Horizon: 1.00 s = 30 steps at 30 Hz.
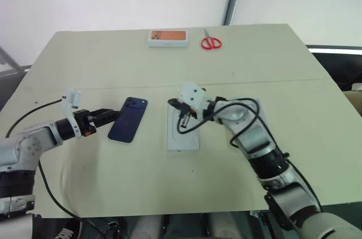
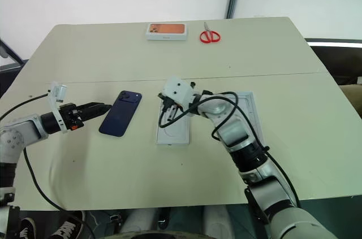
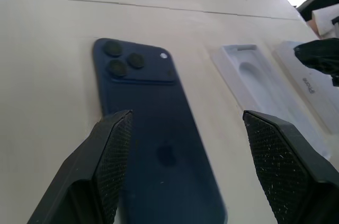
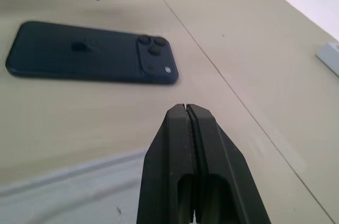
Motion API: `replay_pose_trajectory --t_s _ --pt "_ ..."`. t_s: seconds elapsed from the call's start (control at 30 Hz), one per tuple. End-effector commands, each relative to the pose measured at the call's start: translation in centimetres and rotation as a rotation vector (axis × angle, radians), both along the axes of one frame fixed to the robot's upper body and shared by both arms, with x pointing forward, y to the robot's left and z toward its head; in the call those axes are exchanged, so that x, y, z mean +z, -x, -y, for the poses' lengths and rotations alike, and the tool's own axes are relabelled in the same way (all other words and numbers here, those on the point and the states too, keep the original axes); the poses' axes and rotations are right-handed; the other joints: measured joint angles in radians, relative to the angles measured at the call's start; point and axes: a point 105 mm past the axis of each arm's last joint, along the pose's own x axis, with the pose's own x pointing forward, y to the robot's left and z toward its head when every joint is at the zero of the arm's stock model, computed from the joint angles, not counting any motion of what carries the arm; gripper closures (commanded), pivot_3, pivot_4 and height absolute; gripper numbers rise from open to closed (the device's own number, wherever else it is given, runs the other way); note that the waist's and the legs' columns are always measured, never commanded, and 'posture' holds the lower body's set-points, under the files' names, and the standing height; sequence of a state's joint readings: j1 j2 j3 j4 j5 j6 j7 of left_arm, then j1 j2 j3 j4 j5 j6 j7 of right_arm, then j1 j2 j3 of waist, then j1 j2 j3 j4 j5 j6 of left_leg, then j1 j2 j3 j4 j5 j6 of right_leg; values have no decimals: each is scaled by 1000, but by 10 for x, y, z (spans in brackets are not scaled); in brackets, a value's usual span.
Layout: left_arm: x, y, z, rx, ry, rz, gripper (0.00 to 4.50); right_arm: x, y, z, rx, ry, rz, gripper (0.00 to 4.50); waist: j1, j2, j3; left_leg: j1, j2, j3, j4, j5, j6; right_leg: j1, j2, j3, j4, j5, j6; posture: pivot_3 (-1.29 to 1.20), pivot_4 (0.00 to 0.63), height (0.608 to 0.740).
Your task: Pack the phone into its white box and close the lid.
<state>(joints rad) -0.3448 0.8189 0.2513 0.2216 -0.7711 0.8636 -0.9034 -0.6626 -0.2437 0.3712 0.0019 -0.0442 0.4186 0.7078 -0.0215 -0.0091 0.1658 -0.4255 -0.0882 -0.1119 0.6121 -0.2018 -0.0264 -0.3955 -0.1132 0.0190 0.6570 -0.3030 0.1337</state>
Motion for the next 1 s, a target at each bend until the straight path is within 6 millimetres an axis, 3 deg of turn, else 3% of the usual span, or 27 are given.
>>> replay_pose_trajectory --t_s 0.03,0.27,0.53,1.0 --pt "0 -6 -15 -3 -30 -34 969 1 -1 -30 31 32 31 4460 0 0 0 0 0 0 0 0 0 0 0 0 0 0 0 0 150 740" --pt "-17 -15 -27 -47 -54 -150 969 -35 -7 -67 42 193 -106 4460 0 -1 0 0 -1 0 1 2 -2 -2 0 0 6 0 0 0 150 740" --pt "-46 -14 -8 -177 -102 -263 969 -58 8 -70 84 307 -124 4460 0 -1 -1 0 -1 -1 1 1 -2 -3 0 0 8 0 0 0 150 740" --pt "-70 -8 35 -321 -33 -345 969 -53 9 -72 74 295 -126 4460 6 0 -5 5 -3 -1 1 0 0 2 -1 0 8 0 0 0 150 740"
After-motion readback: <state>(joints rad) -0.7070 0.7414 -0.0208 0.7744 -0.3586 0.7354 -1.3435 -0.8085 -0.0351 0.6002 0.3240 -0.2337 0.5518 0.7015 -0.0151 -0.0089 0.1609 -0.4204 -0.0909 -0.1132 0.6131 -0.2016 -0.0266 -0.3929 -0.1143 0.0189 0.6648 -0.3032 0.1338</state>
